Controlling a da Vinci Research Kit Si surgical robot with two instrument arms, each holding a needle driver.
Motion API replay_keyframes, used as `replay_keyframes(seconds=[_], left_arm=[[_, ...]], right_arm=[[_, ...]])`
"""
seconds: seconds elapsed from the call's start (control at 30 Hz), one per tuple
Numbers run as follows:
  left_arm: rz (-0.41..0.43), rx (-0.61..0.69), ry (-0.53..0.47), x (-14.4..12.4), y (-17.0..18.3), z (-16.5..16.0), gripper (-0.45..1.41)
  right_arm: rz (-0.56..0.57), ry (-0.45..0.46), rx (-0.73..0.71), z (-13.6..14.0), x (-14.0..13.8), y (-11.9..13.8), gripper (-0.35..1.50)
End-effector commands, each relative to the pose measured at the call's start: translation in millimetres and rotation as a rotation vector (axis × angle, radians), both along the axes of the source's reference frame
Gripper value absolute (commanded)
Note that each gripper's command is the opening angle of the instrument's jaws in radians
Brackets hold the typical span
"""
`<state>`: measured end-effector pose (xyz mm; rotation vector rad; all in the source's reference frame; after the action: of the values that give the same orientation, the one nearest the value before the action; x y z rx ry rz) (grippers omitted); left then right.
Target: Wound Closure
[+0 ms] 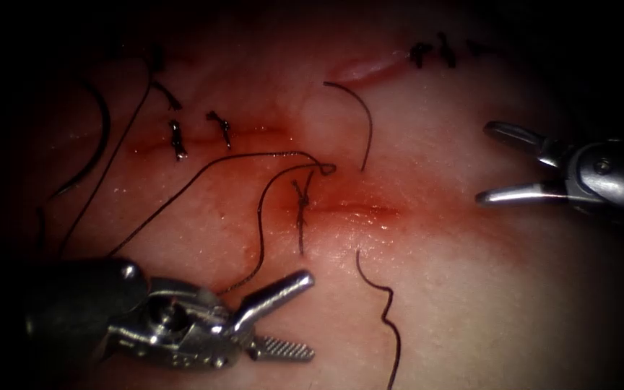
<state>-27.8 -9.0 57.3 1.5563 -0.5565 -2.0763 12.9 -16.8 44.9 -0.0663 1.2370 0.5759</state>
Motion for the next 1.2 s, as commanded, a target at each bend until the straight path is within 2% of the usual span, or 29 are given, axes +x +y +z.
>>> replay_keyframes(seconds=[0.03,0.13,0.5,0.77,0.8,0.83,0.9,0.93,0.97,1.03,1.2], left_arm=[[0.016,-0.012,-0.009,-1.0,0.0,0.3,1.13],[0.053,-0.036,-0.031,-2.2,-0.6,-0.9,1.26],[0.095,-0.125,-0.103,-4.8,-1.9,-5.9,1.28],[0.117,-0.190,-0.111,-5.9,-2.7,-5.4,1.28],[0.116,-0.193,-0.114,-5.9,-2.8,-5.4,1.21],[0.120,-0.192,-0.108,-5.9,-2.8,-5.4,1.06],[0.141,-0.182,-0.066,-5.8,-2.6,-5.5,0.56],[0.162,-0.171,-0.029,-5.7,-2.2,-5.6,0.15],[0.177,-0.174,-0.014,-5.6,-1.9,-5.7,-0.13],[0.176,-0.169,-0.004,-5.2,-0.7,-5.9,-0.45],[0.115,-0.152,-0.010,-4.0,2.7,-6.0,-0.30]], right_arm=[[-0.002,0.002,-0.003,0.7,1.2,0.2,1.48],[-0.008,-0.003,-0.013,1.3,1.4,0.0,1.48],[-0.014,-0.004,-0.007,2.1,1.7,-0.3,1.47],[-0.016,0.001,-0.012,2.2,2.4,-0.6,1.45],[-0.018,-0.001,-0.012,2.3,2.5,-0.7,1.45],[-0.020,0.002,-0.013,2.3,2.5,-0.7,1.45],[-0.020,0.002,-0.008,2.4,2.6,-0.9,1.43],[-0.027,0.006,-0.008,2.4,2.7,-1.0,1.43],[-0.033,0.008,-0.008,2.4,2.7,-1.1,1.42],[-0.058,0.021,-0.005,2.2,2.7,-1.5,1.38],[-0.163,0.052,0.025,1.0,3.2,-2.6,1.33]])
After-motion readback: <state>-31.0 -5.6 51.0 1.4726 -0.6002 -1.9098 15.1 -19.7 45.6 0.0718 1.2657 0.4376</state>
